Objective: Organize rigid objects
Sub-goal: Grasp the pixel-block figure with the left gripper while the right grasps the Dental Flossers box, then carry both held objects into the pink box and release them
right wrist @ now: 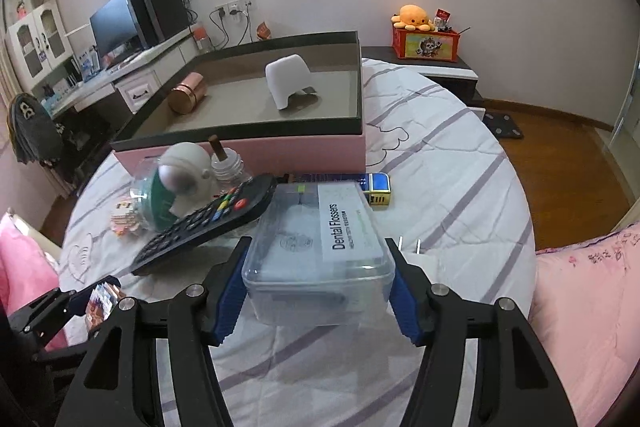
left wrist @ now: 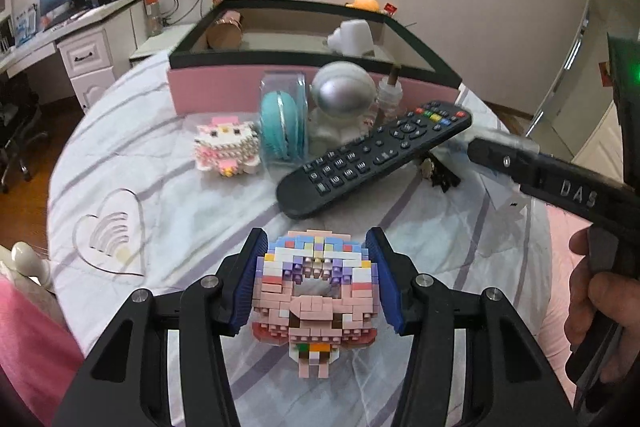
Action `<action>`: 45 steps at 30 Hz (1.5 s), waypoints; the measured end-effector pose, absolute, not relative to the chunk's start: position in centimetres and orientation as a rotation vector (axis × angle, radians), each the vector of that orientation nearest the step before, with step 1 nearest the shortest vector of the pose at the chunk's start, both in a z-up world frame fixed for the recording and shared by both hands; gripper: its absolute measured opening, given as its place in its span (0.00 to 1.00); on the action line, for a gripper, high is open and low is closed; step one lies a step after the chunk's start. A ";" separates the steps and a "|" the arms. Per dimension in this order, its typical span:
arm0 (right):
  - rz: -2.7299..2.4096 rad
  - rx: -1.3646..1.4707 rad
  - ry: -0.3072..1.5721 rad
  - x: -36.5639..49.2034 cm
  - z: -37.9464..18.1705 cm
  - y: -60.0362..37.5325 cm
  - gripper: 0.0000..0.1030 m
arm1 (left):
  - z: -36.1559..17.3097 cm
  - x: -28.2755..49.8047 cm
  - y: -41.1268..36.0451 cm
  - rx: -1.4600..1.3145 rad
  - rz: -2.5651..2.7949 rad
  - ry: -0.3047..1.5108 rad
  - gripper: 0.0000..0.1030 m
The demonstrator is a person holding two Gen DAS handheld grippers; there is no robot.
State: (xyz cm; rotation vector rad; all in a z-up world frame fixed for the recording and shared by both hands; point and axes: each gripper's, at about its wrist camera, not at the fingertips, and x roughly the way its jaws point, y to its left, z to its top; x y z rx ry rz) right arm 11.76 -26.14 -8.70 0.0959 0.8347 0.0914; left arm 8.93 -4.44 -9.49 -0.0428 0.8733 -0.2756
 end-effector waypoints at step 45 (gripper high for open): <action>0.202 0.014 0.713 23.2 -1.8 -22.0 0.59 | -0.1 24.3 -2.8 -0.058 -0.214 0.733 0.51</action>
